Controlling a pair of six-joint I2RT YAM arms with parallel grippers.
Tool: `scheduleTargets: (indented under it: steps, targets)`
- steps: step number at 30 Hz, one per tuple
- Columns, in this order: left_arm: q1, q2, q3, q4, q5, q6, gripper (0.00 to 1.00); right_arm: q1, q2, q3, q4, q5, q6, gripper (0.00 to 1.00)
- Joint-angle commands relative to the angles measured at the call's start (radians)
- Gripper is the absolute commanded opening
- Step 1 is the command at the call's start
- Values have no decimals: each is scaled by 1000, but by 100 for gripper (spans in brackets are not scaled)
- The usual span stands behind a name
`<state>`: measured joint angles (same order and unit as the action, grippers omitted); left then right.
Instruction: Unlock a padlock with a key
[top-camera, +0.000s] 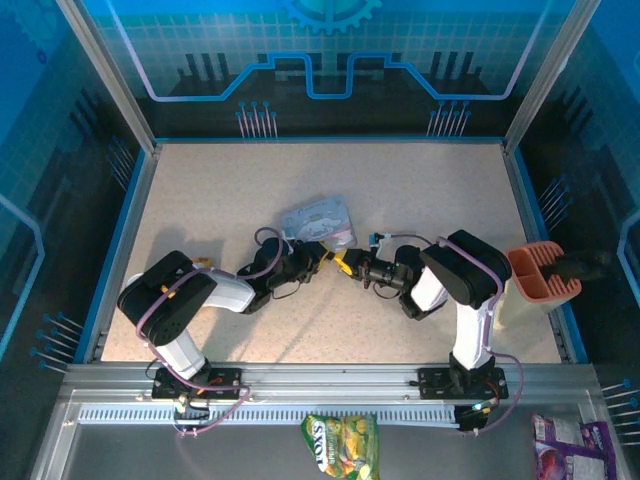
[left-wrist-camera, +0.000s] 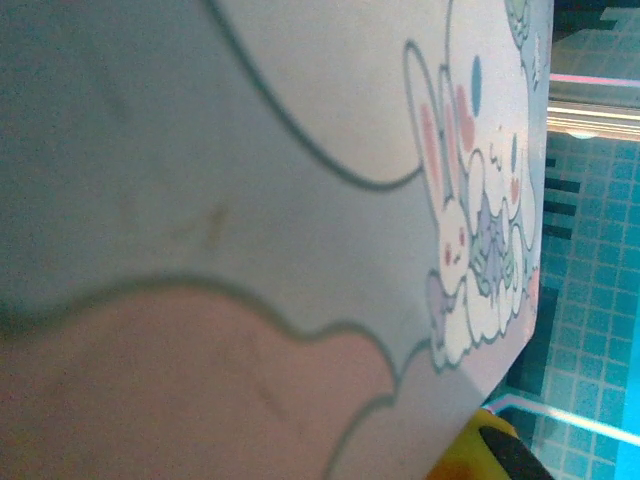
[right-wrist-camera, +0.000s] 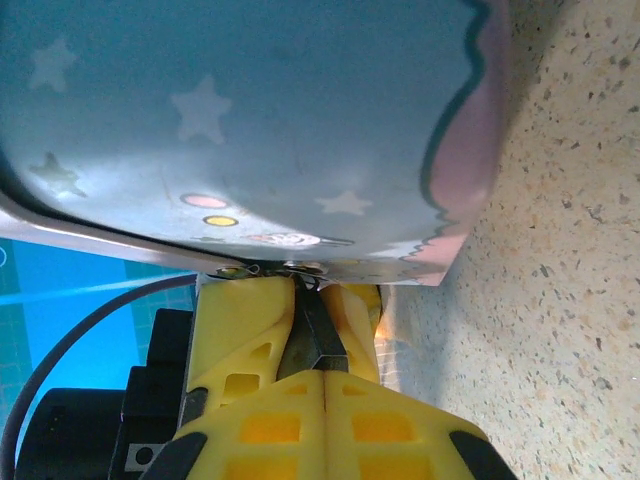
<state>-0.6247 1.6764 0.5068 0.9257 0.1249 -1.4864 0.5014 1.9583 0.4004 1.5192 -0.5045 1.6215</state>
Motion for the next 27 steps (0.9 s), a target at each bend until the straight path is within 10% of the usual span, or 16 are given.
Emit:
scheduleTargets:
  steps: [1, 27]
  targets:
    - [-7, -23, 13, 191, 157, -26, 0, 17, 22, 12, -97, 56, -37, 0]
    - [98, 10, 133, 47, 208, 105, 0, 59, 33, 0, -96, -28, -128, 2]
